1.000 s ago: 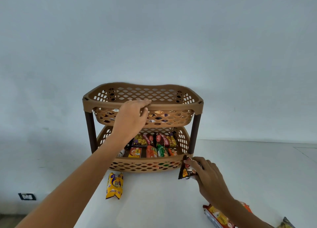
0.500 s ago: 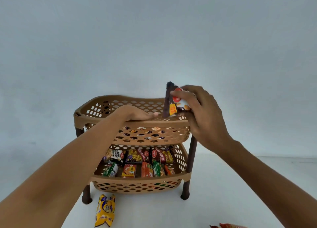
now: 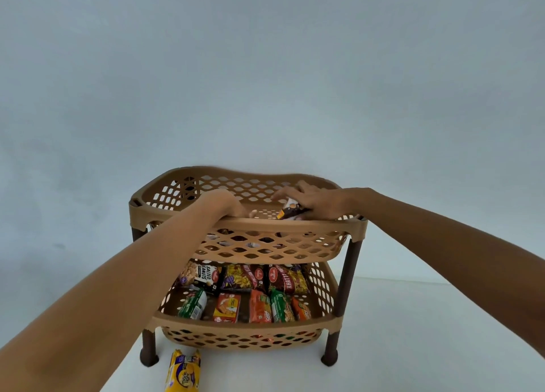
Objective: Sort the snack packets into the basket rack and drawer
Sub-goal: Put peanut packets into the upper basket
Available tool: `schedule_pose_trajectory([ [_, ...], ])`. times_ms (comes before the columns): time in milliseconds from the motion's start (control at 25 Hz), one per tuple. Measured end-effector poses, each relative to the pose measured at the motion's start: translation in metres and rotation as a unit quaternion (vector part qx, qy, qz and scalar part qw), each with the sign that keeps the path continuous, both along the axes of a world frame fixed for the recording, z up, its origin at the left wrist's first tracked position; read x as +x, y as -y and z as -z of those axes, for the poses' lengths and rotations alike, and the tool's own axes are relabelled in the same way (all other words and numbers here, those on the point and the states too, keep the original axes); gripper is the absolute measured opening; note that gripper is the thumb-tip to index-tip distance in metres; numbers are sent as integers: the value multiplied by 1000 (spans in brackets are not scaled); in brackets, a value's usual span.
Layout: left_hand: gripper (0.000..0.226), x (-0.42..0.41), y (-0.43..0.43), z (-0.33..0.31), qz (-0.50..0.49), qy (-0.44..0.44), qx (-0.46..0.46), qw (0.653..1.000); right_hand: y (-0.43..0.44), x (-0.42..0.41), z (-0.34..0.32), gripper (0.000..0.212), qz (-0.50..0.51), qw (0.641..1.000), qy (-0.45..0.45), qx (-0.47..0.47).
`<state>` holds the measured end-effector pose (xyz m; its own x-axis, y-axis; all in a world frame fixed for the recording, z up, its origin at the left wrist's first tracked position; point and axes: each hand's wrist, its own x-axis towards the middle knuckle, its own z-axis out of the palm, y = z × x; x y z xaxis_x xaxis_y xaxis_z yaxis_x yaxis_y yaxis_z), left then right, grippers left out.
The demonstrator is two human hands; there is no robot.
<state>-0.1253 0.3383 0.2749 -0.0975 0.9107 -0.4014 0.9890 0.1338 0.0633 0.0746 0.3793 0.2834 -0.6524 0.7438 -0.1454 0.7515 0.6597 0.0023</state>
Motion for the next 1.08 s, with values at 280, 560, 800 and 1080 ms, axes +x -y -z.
schedule_pose_trajectory([
  [280, 63, -7, -2, 7, -5, -75, 30, 997, -12, 1, 18, 57, 113, 968, 49, -217],
  [560, 41, 0, 10, -1, 14, -98, 36, 994, -21, -1, 12, 42, 285, 935, 114, -178],
  [800, 55, -5, 9, -1, -9, -68, 37, 997, -17, 7, 13, 57, 272, 935, -2, -228],
  [1080, 42, 6, 36, -4, 105, 37, 474, 874, 26, 5, 3, 47, -29, 937, -317, 146],
])
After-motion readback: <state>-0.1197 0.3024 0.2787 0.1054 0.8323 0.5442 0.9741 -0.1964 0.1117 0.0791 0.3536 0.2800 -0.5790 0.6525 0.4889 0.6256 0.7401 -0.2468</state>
